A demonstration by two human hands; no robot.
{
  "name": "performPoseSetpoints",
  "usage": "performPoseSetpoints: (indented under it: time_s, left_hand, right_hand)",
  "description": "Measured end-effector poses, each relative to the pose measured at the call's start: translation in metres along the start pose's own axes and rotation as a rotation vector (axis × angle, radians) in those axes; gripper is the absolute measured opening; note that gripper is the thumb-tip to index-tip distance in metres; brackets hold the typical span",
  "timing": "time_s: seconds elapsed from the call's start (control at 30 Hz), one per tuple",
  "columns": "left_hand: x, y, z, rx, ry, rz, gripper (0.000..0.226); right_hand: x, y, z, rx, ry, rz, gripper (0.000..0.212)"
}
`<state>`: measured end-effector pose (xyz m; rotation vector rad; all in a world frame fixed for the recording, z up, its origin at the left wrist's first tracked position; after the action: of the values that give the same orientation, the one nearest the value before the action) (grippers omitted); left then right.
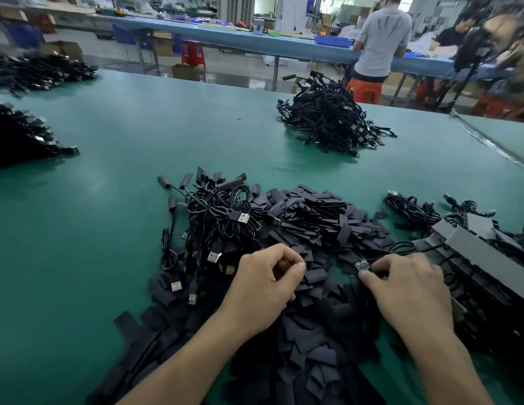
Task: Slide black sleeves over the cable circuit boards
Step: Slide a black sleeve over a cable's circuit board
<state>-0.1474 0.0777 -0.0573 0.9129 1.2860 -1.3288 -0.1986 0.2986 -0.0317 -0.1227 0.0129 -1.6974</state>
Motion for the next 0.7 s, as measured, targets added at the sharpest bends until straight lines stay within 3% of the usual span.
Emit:
performPoseSetpoints:
  time_s: [0.13, 0.23, 0.3, 0.43, 0.7]
  left_hand:
    - [0.0, -0.002, 0.002, -0.024, 0.016, -0.012, 0.015]
    - [-0.004, -0.002, 0.002, -0.026, 0.063, -0.026, 0.013]
    - [-0.007, -0.001, 0.0, -0.001, 0.119, -0.031, 0.008]
    - [-0.014, -0.002, -0.003, 0.074, 0.286, -0.032, 0.025]
    - [-0.017, -0.003, 0.001, 0.112, 0.421, -0.037, 0.018]
  right_hand:
    - [0.013, 0.001, 0.014, -0.159, -0.176, 0.15, 0.016]
    - [0.024, 0.011, 0.038, -0.4, -0.499, 0.324, 0.027]
    - [0.033, 0.02, 0.048, -0.433, -0.717, 0.449, 0.021]
    - [0.058, 0.03, 0.037, -0.146, -1.093, 0.565, 0.02]
    - [0.083, 0.038, 0.01, 0.273, -1.413, 0.539, 0.011]
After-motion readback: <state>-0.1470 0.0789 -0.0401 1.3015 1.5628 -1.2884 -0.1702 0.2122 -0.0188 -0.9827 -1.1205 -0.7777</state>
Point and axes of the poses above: each hand's wrist, its own y-axis away from the middle knuckle, its own z-axis out of the back of the hand, x = y × z, the point moved 7 cm from there along -y, towards the middle knuckle, and after that the axes turned 8 degrees about y, right-handed, at the moved point
